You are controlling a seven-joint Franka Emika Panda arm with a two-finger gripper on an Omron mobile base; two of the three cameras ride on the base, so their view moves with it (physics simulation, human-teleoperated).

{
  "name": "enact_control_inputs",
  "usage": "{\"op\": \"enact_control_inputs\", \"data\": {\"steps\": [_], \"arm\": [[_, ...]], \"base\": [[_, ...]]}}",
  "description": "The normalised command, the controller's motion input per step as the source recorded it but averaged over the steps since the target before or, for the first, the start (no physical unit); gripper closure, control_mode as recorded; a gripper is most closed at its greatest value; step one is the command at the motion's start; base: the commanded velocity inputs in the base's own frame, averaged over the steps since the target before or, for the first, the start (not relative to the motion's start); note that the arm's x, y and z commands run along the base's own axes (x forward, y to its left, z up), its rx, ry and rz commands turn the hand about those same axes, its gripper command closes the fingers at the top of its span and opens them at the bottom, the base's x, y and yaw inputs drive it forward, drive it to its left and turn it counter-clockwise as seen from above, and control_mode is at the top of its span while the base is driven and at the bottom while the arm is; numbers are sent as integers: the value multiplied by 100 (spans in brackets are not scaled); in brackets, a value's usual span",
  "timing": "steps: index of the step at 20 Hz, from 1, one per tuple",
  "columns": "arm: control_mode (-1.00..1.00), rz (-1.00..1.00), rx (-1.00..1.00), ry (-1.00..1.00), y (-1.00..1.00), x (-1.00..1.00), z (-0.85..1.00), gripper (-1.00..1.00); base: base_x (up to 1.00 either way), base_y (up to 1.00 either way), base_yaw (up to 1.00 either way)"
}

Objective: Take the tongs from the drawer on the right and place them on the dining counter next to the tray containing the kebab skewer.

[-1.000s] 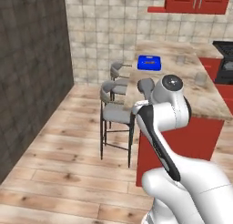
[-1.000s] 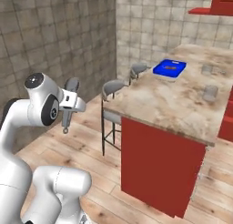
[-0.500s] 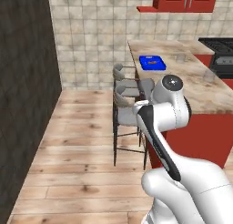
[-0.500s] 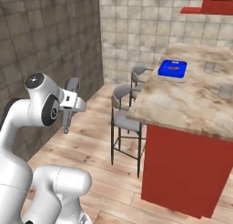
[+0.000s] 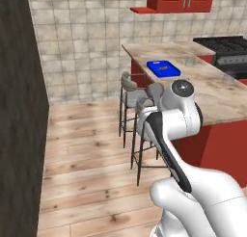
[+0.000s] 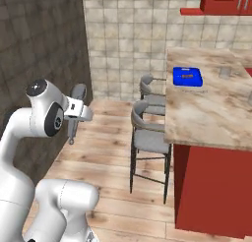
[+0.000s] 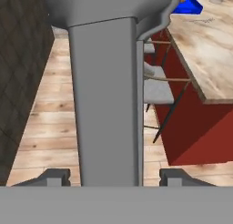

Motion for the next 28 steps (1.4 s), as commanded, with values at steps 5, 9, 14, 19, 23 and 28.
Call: {"op": "enact_control_inputs", "data": {"steps": [5,9,14,19,23,28], "arm": [[100,0,0,0,0,0,0,100],[100,0,0,0,0,0,0,100],[100,0,0,0,0,0,0,100],[100,0,0,0,0,0,0,100],[100,0,0,0,0,0,0,100],[100,0,0,0,0,0,0,100]], "base": [[87,100,-39],[90,100,-37],[81,99,-40],[66,89,-48],[56,82,-51],[37,75,-57]]}}
